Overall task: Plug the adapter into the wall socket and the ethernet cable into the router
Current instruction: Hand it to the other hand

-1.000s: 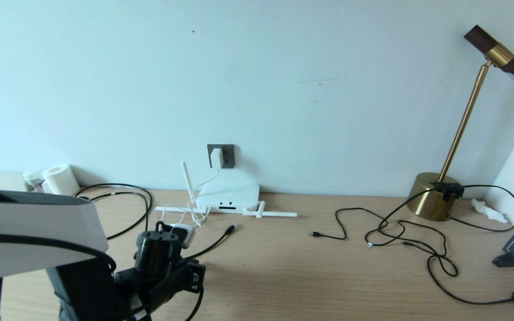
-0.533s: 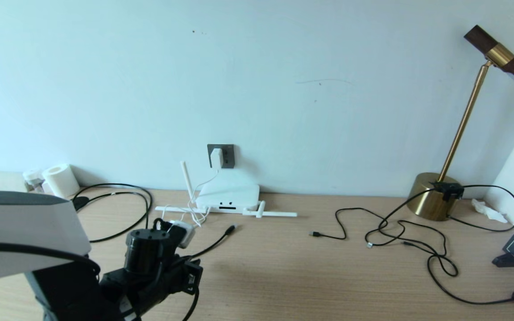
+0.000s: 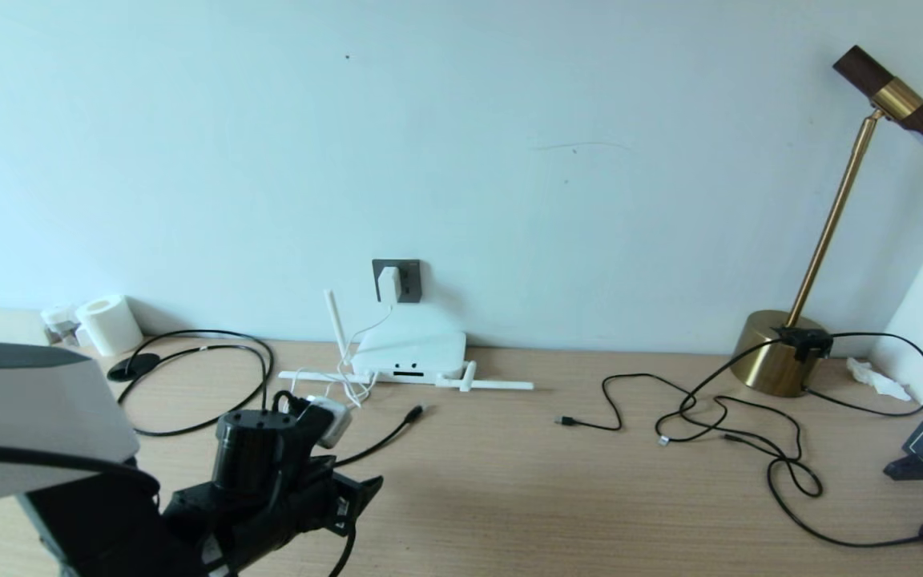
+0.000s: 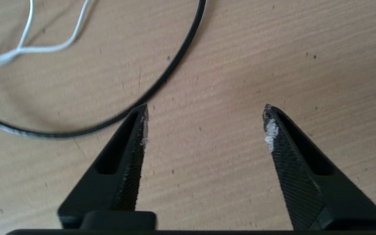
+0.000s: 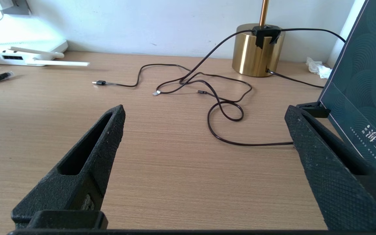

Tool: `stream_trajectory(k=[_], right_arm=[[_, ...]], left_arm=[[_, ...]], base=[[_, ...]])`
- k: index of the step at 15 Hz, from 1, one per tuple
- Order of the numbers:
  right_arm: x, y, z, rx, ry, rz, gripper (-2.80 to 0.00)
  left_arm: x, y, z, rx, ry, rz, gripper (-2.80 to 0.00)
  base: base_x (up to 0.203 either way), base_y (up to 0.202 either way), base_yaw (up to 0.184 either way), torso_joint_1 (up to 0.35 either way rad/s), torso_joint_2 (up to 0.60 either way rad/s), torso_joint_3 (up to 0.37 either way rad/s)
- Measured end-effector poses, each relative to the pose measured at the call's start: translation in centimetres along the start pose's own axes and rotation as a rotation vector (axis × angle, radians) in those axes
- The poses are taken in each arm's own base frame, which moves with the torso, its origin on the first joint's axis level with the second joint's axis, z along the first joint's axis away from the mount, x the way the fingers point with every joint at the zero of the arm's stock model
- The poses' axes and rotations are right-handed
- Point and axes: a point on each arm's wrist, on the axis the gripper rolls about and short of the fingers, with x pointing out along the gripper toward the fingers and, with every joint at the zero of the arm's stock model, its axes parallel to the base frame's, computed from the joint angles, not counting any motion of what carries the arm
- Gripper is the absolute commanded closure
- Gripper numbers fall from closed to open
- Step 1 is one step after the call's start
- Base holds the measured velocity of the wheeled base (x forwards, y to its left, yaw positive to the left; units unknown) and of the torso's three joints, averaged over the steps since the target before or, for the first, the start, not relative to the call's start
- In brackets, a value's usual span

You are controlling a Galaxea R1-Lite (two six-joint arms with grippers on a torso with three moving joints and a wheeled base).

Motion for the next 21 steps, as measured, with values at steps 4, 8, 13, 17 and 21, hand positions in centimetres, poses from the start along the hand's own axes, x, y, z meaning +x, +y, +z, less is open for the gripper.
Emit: stream_trajectory(k=[4, 8, 13, 17, 21], right_arm=[[0.0, 0.0, 0.0, 0.0, 0.0, 0.0, -2.8], [0.0, 0.0, 0.0, 0.0, 0.0, 0.0, -2.8], [0.0, 0.0, 0.0, 0.0, 0.0, 0.0, -2.8], [0.0, 0.0, 0.0, 0.001, 0.0, 0.0, -2.8], [0.0, 0.0, 0.0, 0.0, 0.0, 0.0, -2.8]], left_arm=[[2.1, 2.6, 2.3, 0.204, -0.008, -0.015, -2.8], [4.2, 4.1, 6.8, 0.277, -0.008, -0.083, -2.8], [5.7, 3.7, 8.8, 0.326, 0.009, -0.152, -2.8], [5.1, 1.7, 8.9, 0.424, 0.039, -0.081, -2.8], [5.3, -0.8, 8.9, 0.477, 0.074, 0.013, -2.8]], base=[[0.0, 0.0, 0.0, 0.0, 0.0, 0.0], [0.0, 0.0, 0.0, 0.0, 0.0, 0.0], [0.0, 0.0, 0.0, 0.0, 0.0, 0.0], [0.0, 0.0, 0.0, 0.0, 0.0, 0.0], [0.0, 0.0, 0.0, 0.0, 0.0, 0.0]])
